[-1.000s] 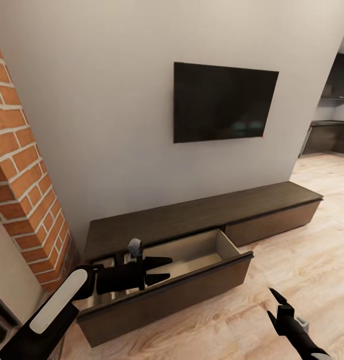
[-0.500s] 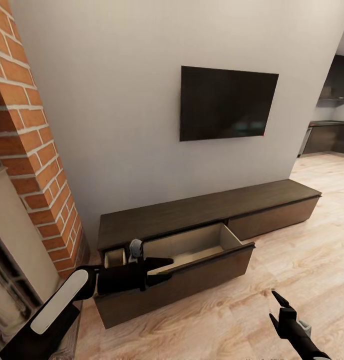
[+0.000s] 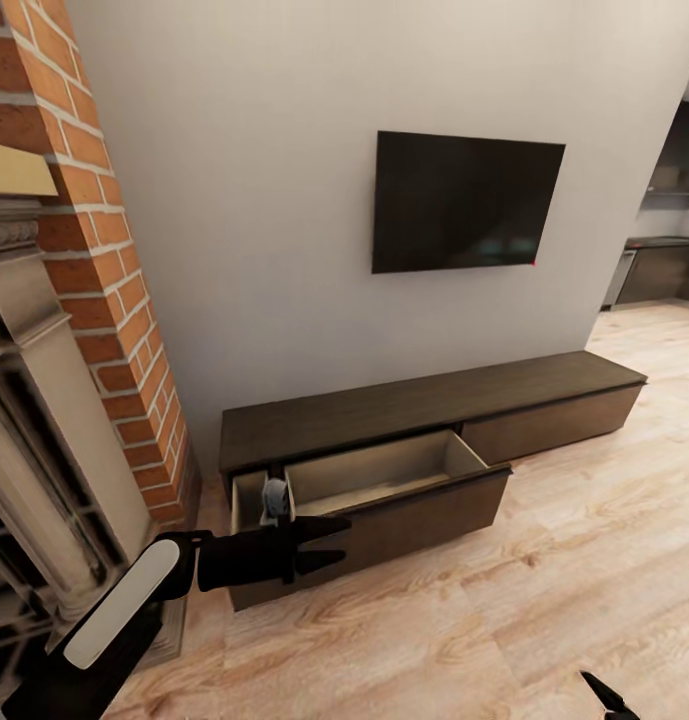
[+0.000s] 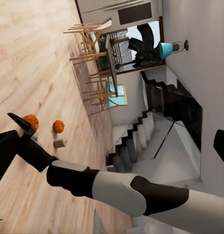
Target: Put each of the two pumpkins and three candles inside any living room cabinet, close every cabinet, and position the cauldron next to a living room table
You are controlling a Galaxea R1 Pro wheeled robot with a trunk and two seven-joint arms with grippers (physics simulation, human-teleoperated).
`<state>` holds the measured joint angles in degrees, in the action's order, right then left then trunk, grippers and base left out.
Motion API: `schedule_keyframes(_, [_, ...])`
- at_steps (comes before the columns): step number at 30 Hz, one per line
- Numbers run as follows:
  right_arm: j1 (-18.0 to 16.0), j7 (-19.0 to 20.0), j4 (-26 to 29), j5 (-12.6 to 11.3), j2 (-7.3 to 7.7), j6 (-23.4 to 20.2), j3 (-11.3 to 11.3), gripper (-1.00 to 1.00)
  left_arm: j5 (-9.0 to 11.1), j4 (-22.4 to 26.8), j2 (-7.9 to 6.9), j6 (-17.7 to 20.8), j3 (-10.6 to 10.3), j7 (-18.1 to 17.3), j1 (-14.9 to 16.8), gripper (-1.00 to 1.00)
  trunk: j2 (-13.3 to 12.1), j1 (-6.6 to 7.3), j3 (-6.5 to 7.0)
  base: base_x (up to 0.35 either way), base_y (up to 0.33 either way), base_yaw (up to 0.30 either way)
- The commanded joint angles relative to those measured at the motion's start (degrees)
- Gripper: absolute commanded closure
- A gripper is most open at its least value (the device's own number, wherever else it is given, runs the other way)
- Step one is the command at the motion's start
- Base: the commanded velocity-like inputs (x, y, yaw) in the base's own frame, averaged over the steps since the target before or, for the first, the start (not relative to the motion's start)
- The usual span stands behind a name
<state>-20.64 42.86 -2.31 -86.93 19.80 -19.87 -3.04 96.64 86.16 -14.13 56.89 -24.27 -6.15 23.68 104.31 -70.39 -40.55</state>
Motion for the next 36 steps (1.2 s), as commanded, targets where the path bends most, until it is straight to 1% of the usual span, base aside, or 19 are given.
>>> schedule_keyframes(1, [0.2,0.3,-0.2,-0.1,0.03,-0.5,-0.3,-1.00,-0.5,0.0,-0.05,0.0,-0.1,-0.6,0.1,-1.00,0.0,0.02,-0.10,-0.080,0.001,0.002])
schedule_keyframes(4, [2.0,0.2,-0.3,-0.1,0.03,0.3,-0.3,-1.00,-0.5,0.0,-0.07,0.0,-0.1,-0.5,0.1,-1.00,0.0,0.02,-0.17,-0.035,0.000,0.001])
schedule_keyframes(6, [2.4,0.1,-0.3,-0.1,0.05,2.3,-0.3,-1.00,-0.5,0.0,0.00,0.0,-0.1,-0.5,0.1,-1.00,0.0,0.02,-0.19,-0.048,0.004,-0.051])
schedule_keyframes(9, [2.6,0.3,-0.3,-0.1,0.00,8.3,-0.3,-1.00,-0.5,0.0,0.11,0.0,-0.1,-0.5,0.1,-1.00,0.0,0.02,-0.26,-0.157,0.072,-0.182])
schedule_keyframes(10, [2.7,0.3,-0.3,-0.2,-0.01,9.6,-0.3,-1.00,-0.5,0.0,0.12,0.0,-0.1,-0.5,0.1,-1.00,0.0,0.02,-0.29,-0.214,0.119,-0.225])
schedule_keyframes(13, [2.7,0.2,-0.3,-0.3,0.00,11.5,-0.3,-1.00,-0.5,0.0,0.09,0.0,-0.1,-0.5,0.1,-1.00,0.0,0.02,-0.42,-0.231,0.140,-0.231])
schedule_keyframes(17, [2.7,0.2,-0.3,-0.3,0.00,12.4,-0.3,-1.00,-0.5,0.0,0.13,0.0,-0.1,-0.4,0.1,-1.00,0.0,0.02,-0.62,-0.237,0.159,-0.230])
schedule_keyframes(27, [2.7,0.2,-0.3,-0.3,-0.01,13.0,-0.3,-1.00,-0.6,0.0,-0.03,0.0,-0.1,-0.4,0.1,-1.00,0.0,0.02,-1.13,-0.215,0.116,-0.225])
schedule_keyframes(33, [2.7,0.1,-0.3,-0.3,-0.01,13.0,-0.3,-1.00,-0.6,0.0,-0.19,0.0,-0.1,-0.4,0.1,-1.00,0.0,0.02,-1.38,-0.212,0.048,-0.221])
schedule_keyframes(36, [2.7,0.2,-0.3,-0.3,0.02,13.9,-0.3,-1.00,-0.6,0.0,-0.20,0.0,-0.1,-0.3,0.1,-1.00,0.0,0.02,-1.50,-0.212,0.006,-0.220])
